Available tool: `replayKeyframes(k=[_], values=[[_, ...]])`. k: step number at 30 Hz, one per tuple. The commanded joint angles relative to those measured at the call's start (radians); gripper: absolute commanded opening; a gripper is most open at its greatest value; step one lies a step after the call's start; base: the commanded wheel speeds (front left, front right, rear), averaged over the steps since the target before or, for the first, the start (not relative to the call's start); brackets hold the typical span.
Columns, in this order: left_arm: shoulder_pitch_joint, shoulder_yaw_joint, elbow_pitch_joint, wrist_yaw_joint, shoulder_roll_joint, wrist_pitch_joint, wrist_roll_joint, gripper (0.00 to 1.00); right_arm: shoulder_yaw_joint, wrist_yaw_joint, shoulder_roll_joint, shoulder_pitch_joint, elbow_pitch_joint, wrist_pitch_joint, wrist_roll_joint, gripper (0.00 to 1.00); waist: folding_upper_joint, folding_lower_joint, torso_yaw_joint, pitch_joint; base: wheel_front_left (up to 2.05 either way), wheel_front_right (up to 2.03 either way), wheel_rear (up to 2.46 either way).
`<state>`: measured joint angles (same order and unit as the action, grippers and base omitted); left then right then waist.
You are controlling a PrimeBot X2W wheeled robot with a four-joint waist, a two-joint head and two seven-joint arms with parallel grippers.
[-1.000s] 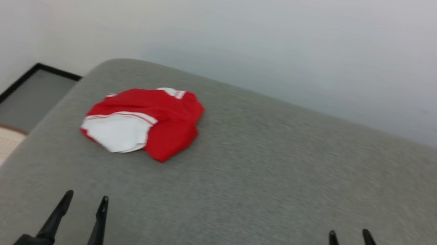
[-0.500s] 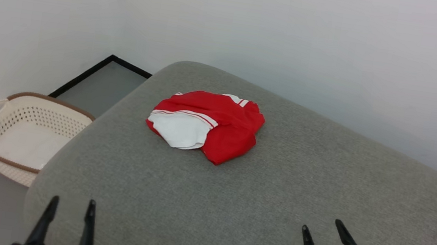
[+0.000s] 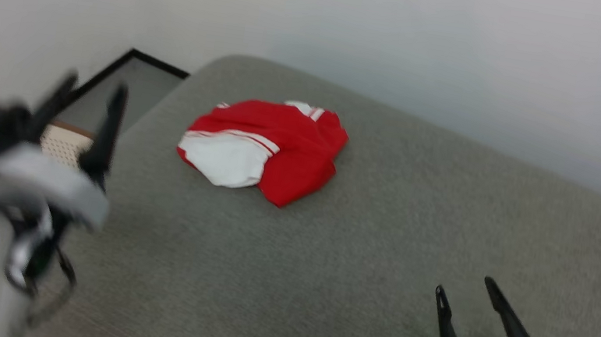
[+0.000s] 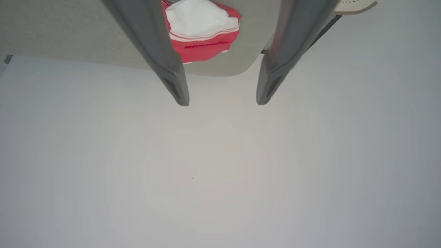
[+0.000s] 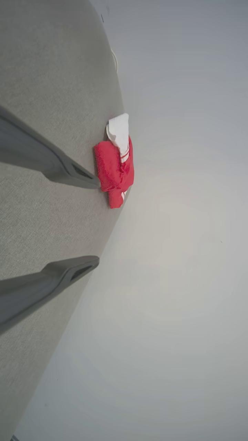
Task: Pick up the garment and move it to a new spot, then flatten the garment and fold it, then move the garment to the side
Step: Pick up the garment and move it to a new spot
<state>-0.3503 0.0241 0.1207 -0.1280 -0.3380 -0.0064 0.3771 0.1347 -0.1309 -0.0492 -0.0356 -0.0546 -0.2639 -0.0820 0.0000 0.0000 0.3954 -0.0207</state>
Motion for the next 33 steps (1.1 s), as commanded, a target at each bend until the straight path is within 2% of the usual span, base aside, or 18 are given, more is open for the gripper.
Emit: replayKeyframes(k=[1,4,10,18,24,29,33], values=[[-0.094,0.035,0.024,-0.004,-0.046,0.037,0.05,1.0,-0.018,0.0,-0.002,0.024,0.013,-0.001,-0.019,1.0,0.0,0.0,-0.145,0.181,0.0,0.0,0.0],[-0.233,0.081,0.084,-0.003,-0.116,0.114,0.142,1.0,-0.032,0.0,-0.002,0.04,0.031,-0.001,-0.049,1.0,0.0,0.0,-0.171,0.248,0.0,0.0,0.0],[-0.475,0.187,0.231,-0.004,-0.197,0.272,0.283,1.0,-0.052,0.0,-0.013,0.073,0.063,0.0,-0.086,1.0,0.0,0.0,-0.21,0.359,0.0,0.0,0.0],[-0.684,0.294,0.47,-0.002,-0.224,0.511,0.407,1.0,-0.06,0.0,-0.033,0.096,0.133,0.02,-0.097,1.0,0.0,0.0,-0.256,0.462,0.0,0.0,0.0],[-0.783,0.352,0.678,0.013,-0.224,0.739,0.413,1.0,-0.065,0.0,-0.042,0.085,0.198,0.042,-0.094,1.0,0.0,0.0,-0.278,0.509,0.0,0.0,0.0],[-0.827,0.371,0.769,0.041,-0.211,0.835,0.417,1.0,-0.064,0.0,-0.042,0.077,0.234,0.052,-0.094,1.0,0.0,0.0,-0.286,0.528,0.0,0.0,0.0],[-0.852,0.41,0.82,0.042,-0.205,0.877,0.385,1.0,-0.072,0.0,-0.037,0.078,0.26,0.055,-0.099,1.0,0.0,0.0,-0.291,0.545,0.0,0.0,0.0]])
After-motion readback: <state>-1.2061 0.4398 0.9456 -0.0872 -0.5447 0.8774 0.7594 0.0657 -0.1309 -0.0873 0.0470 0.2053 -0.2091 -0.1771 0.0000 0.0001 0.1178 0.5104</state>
